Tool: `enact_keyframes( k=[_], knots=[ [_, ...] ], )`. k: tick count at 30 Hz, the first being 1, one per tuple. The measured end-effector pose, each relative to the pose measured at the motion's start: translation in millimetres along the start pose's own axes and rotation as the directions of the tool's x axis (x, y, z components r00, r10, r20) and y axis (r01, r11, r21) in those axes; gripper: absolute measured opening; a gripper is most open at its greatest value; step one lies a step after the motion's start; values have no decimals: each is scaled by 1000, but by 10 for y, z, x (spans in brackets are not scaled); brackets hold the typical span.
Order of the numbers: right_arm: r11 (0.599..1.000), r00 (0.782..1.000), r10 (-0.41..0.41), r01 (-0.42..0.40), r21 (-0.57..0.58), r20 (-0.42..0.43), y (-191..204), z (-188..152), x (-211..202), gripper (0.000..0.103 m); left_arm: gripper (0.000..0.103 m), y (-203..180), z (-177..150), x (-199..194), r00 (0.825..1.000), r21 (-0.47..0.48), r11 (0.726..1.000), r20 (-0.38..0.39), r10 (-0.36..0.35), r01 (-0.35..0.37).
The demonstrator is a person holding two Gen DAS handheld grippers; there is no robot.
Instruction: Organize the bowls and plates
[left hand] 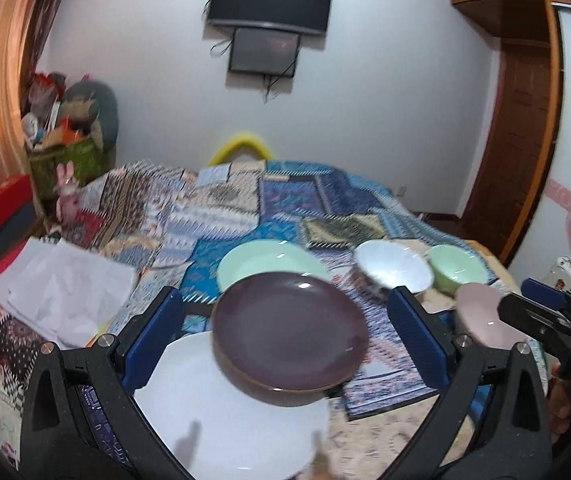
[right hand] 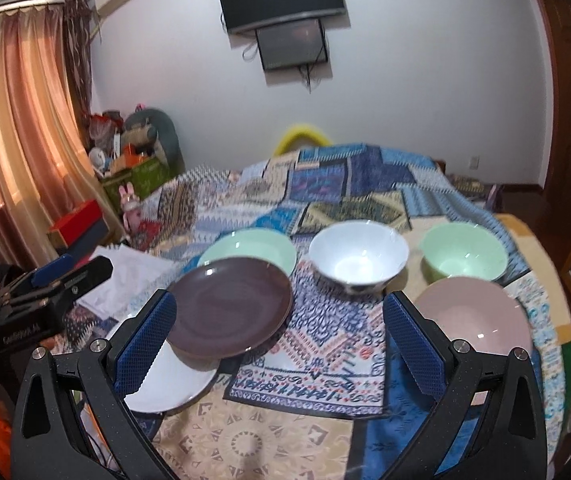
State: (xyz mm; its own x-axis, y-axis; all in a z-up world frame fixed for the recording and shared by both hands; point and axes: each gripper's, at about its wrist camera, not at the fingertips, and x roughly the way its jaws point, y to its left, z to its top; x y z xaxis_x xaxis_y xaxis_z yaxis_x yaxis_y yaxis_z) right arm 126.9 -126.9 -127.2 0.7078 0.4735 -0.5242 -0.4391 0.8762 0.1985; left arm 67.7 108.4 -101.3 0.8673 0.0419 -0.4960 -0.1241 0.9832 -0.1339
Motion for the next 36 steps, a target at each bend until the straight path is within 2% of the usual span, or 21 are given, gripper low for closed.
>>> enact_keyframes(
  k=[3,10,16,18,22,23,27,29,34,36],
  knots=[
    [1000,999,-6,5,-5,-44,32,-20,195,103,102,143,-27,161,999,-13,1000,-37,14,-15],
    [1000,991,-22,20,-16,-135,102,-62,618,102,85,430,-92,620,989,-11,1000,-146,21,-23],
    [1000,981,-20,19,-5,-193,67,-54,898,90,71,653,-134,972,971,-20,1000,-238,-9,5],
    [1000,975,-7,9,8,-220,46,-63,980,82,67,705,-144,1102,960,-20,1000,-279,-16,10],
    [1000,962,5,2,25,-273,27,-101,1124,75,57,798,-172,1316,939,-16,1000,-343,-28,24],
    [1000,960,4,4,28,-279,46,-115,1156,73,51,842,-181,1401,928,-33,999,-371,-45,35],
    [999,949,7,5,36,-315,45,-153,1273,64,40,920,-212,1622,894,-75,995,-439,-89,62],
    [999,942,14,3,50,-335,23,-176,1338,61,32,944,-238,1716,876,-86,994,-471,-104,72],
    [997,927,25,2,72,-373,-32,-210,1451,45,28,943,-234,1787,867,-80,993,-483,-119,92],
    [997,925,32,-1,83,-380,-44,-211,1489,38,27,942,-223,1811,859,-96,989,-491,-145,112]
  ],
)
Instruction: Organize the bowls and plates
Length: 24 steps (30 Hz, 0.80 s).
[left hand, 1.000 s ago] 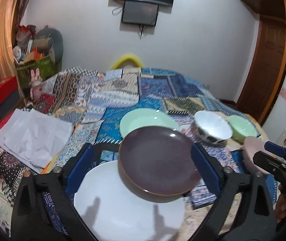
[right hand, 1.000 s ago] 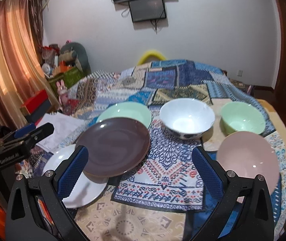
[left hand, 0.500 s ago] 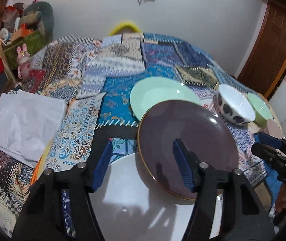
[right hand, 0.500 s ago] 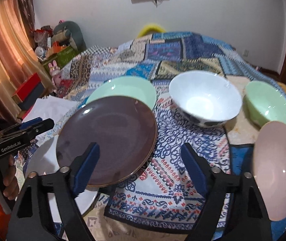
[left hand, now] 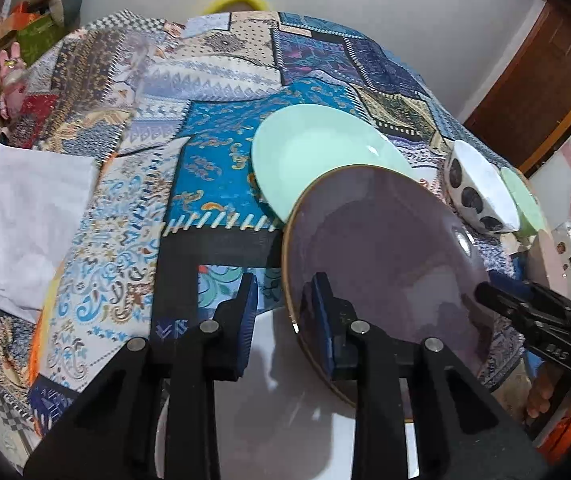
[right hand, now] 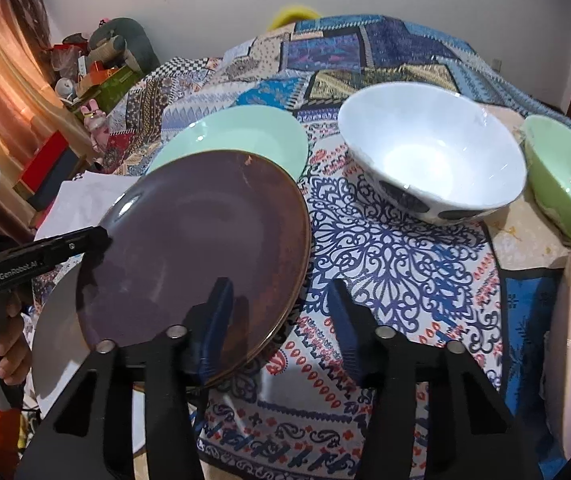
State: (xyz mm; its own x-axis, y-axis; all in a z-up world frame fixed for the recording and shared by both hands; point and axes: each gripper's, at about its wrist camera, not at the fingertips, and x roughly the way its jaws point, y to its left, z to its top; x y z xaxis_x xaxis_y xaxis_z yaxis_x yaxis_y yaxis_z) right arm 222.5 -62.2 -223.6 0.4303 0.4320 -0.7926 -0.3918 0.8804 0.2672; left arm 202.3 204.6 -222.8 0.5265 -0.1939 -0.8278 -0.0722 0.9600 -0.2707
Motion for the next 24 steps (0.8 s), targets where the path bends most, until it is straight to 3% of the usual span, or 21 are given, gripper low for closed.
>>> enact_keyframes(
  k=[11,15,24],
  knots=[
    [1000,1000,16,-16,-14,-22,35,56,95,31,23,17,112,135,997,5,999,-60,-42,42],
    [999,998,31,-32,-20,-48,28,83,139,32,24,24,145,221,990,-13,995,-103,-98,97],
    [995,995,85,-82,62,-51,-45,106,139,31,26,-30,168,232,993,25,996,-91,-78,81]
  ],
)
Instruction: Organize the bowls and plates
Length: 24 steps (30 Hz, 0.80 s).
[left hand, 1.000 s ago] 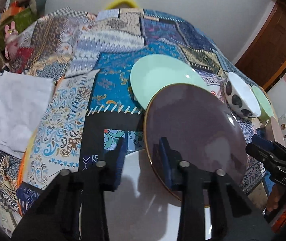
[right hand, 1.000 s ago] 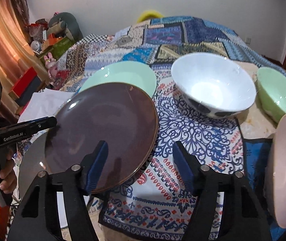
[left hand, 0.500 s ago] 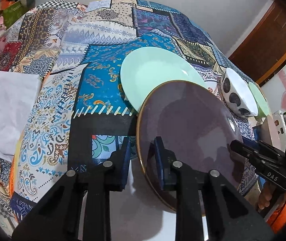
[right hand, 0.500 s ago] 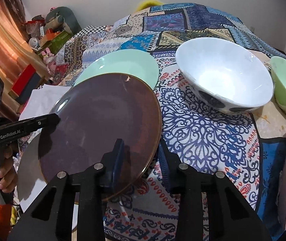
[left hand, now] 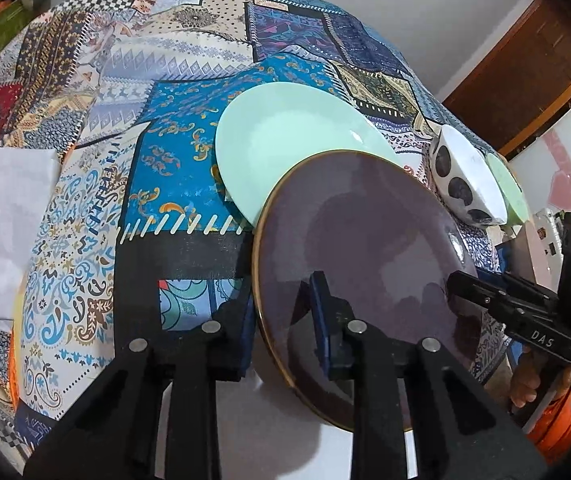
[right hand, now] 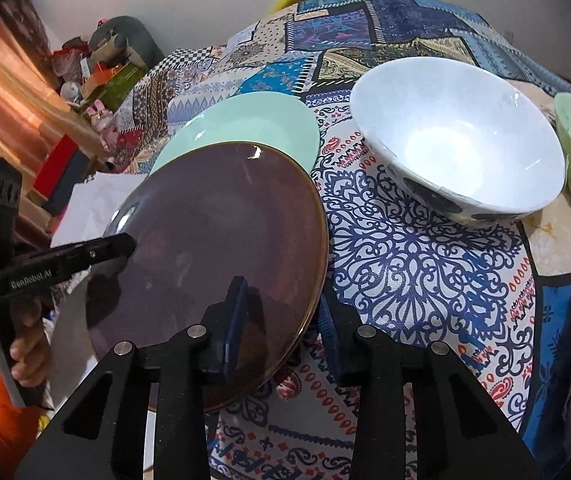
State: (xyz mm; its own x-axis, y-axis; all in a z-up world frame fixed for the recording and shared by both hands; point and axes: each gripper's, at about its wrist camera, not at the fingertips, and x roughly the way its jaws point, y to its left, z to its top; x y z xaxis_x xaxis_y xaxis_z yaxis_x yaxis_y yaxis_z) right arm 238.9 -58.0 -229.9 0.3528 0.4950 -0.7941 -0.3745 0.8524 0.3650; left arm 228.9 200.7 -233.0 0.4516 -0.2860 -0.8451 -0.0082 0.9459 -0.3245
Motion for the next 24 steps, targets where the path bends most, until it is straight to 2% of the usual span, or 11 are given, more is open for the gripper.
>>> enact_keyframes(
  k=[8,14,24],
  knots=[
    [1000,1000,-2,2,8,16,-9,-30,-55,31,27,-92,-73,-73,999,-4,999,26,34,-34],
    [1000,1000,-7,7,7,30,-15,-69,-125,31,27,-230,-140,-213,995,40,997,76,61,-64],
    [1000,998,-3,5,-20,69,9,-129,-305,31,27,-310,-230,-337,994,22,998,93,50,-53]
  ],
)
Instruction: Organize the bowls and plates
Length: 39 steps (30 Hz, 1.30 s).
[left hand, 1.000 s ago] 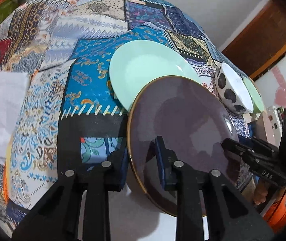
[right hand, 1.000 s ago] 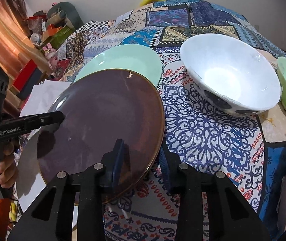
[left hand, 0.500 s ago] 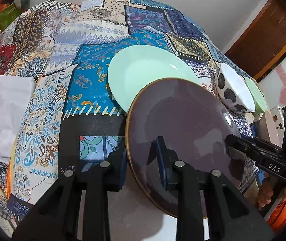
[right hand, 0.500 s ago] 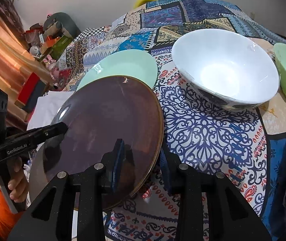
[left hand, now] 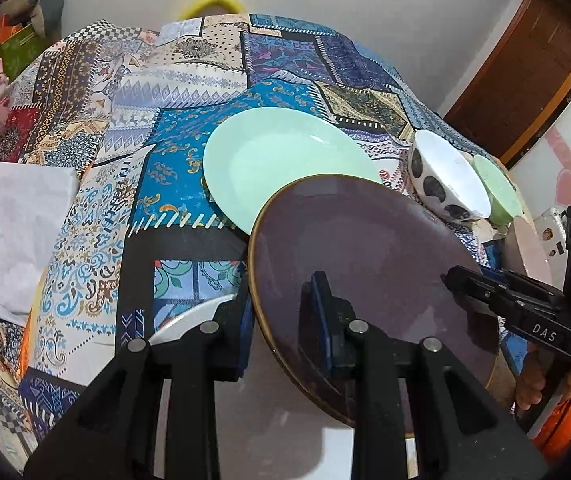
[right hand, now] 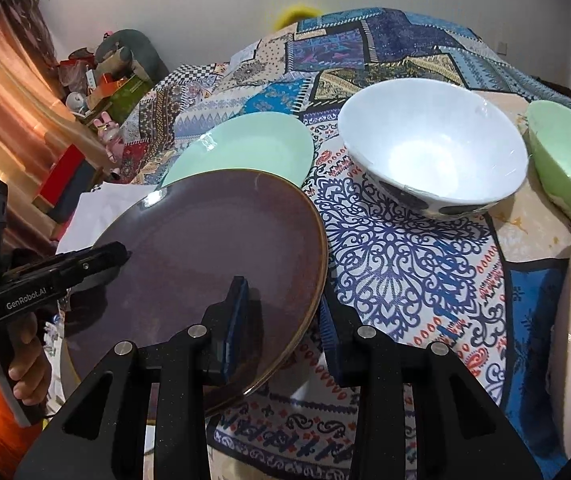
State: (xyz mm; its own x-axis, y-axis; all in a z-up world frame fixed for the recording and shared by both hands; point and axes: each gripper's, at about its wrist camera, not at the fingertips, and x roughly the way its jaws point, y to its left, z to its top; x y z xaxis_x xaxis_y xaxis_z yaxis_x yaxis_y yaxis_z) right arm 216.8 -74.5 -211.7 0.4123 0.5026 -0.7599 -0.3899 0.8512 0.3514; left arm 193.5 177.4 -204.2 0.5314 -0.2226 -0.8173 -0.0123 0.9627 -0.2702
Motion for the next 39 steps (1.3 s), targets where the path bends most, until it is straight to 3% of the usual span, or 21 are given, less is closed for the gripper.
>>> enact_keyframes(
  k=[30,39],
  knots=[
    [1000,995,11,-8,-25,102,-96,-319,-808,31,26,-754,-418,-694,997,34,999,67,-30,28],
    [1000,994,8,-8,-3,110,-259,-488,-968,31,26,-995,-592,-723,998,47,998,35,-51,49]
  ],
)
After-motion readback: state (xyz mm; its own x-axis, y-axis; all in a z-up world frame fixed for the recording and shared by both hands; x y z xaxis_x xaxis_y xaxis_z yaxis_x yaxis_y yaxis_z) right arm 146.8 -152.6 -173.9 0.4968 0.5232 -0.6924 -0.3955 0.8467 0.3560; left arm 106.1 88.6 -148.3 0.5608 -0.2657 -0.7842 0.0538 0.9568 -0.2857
